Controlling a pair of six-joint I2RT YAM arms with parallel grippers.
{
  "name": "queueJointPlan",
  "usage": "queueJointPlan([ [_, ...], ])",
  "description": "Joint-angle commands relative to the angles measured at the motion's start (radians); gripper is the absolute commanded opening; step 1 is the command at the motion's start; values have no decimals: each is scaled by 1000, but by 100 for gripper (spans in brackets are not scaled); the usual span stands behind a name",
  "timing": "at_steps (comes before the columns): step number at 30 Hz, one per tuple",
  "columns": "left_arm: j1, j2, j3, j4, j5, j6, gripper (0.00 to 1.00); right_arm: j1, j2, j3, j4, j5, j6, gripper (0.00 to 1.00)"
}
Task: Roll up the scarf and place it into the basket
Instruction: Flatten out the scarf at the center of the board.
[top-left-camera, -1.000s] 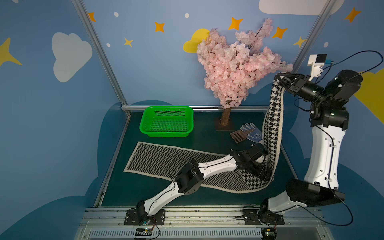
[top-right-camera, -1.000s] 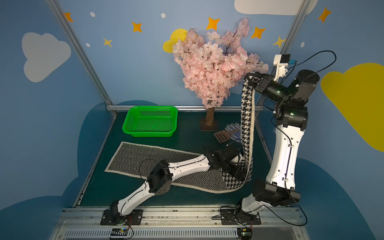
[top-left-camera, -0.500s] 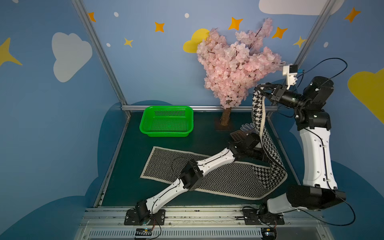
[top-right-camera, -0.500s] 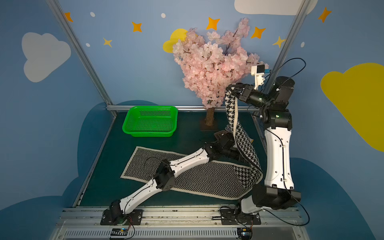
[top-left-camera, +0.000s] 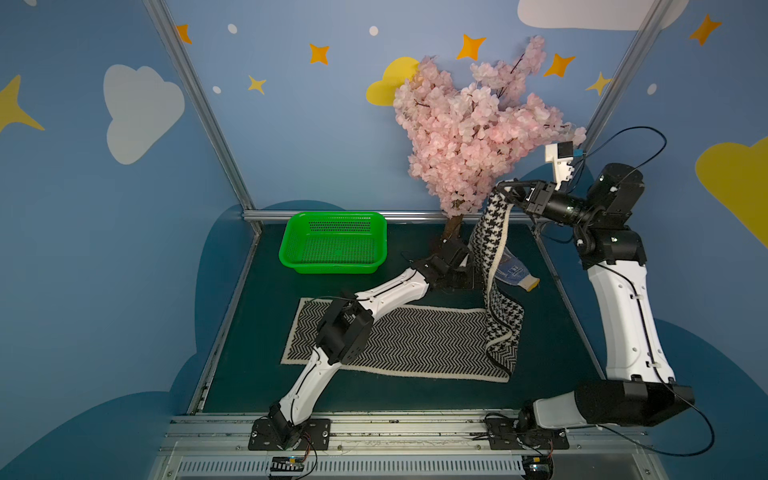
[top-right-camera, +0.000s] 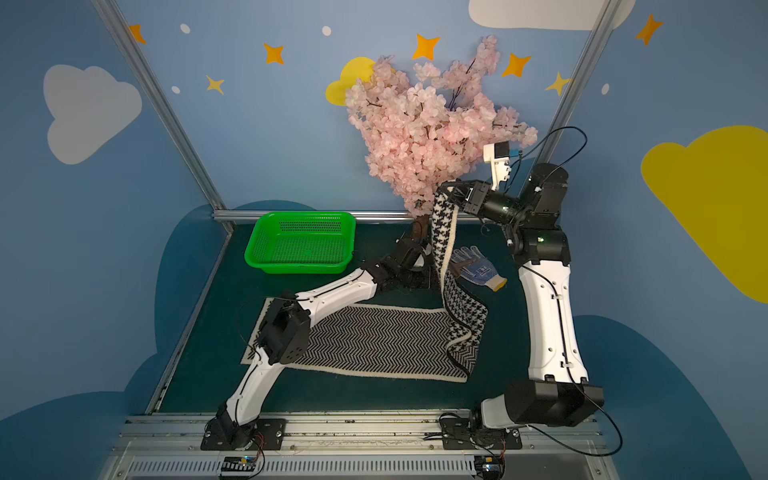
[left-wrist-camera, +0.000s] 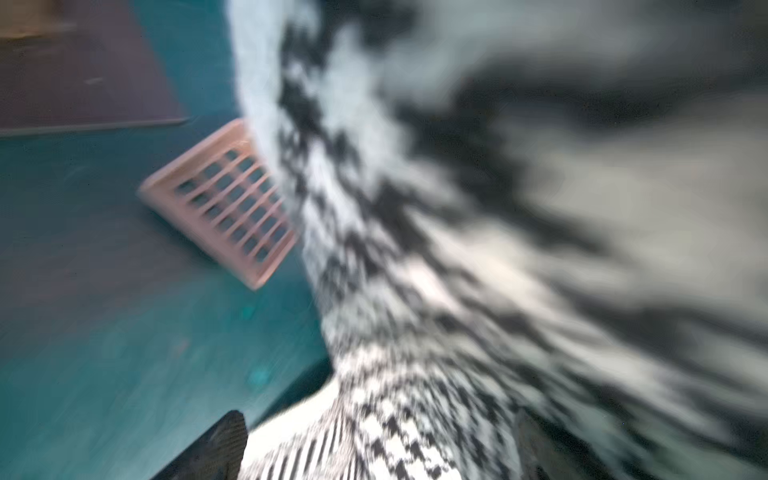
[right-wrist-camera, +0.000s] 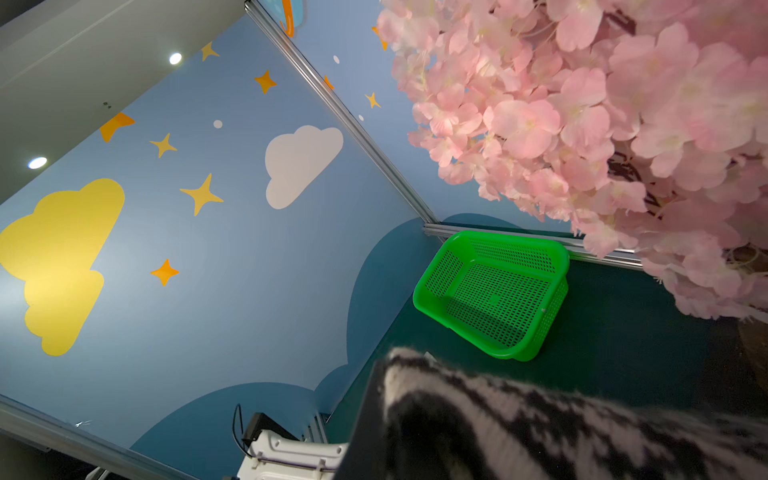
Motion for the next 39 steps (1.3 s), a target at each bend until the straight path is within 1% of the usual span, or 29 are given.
queueJointPlan([
  [1,57,-160,-179,95,-36,30,100,35,-60,-40,62,14,-26,5],
  [3,81,-248,-279,96,-43,42,100,47,-77,-46,70,17,-6,5],
  [5,96,-322,-348,70,-55,58,100,59,-85,-37,82,-1,28,5],
  [8,115,-408,-431,12,-87,104,100,75,-103,4,30,-30,33,5],
  [11,130,-487,-523,-20,-139,145,100,77,-125,58,-50,-91,22,6],
  [14,159,-552,-612,-5,-93,148,100,76,-152,94,-141,-128,-13,6],
  [16,165,-582,-647,-20,-98,153,100,73,-167,103,-152,-152,-8,6],
  [19,171,-634,-702,-23,-123,173,100,75,-172,108,-43,-222,90,5],
  [22,180,-669,-736,-15,-110,173,100,75,-153,161,-7,-262,143,5],
  [24,182,-676,-742,-16,-97,184,100,75,-143,162,164,-307,282,5],
  [26,181,-677,-742,-38,-117,190,100,78,-128,189,250,-335,364,5],
  [27,183,-680,-748,-42,-123,197,100,81,-118,211,236,-347,365,5],
  [28,185,-685,-753,-44,-126,200,100,83,-113,227,185,-347,334,5],
  [30,195,-700,-768,-44,-127,201,100,90,-109,243,39,-342,212,5],
  [31,201,-707,-774,-43,-126,201,100,92,-106,234,7,-340,176,5],
  [34,224,-733,-786,-50,-123,202,100,120,-112,135,44,-314,158,5],
  [36,242,-749,-788,-58,-115,206,100,137,-120,81,67,-267,132,6],
  [38,259,-757,-784,-68,-96,207,100,143,-120,81,44,-215,88,6],
  [39,265,-760,-778,-80,-95,212,100,142,-115,108,-11,-175,41,6],
])
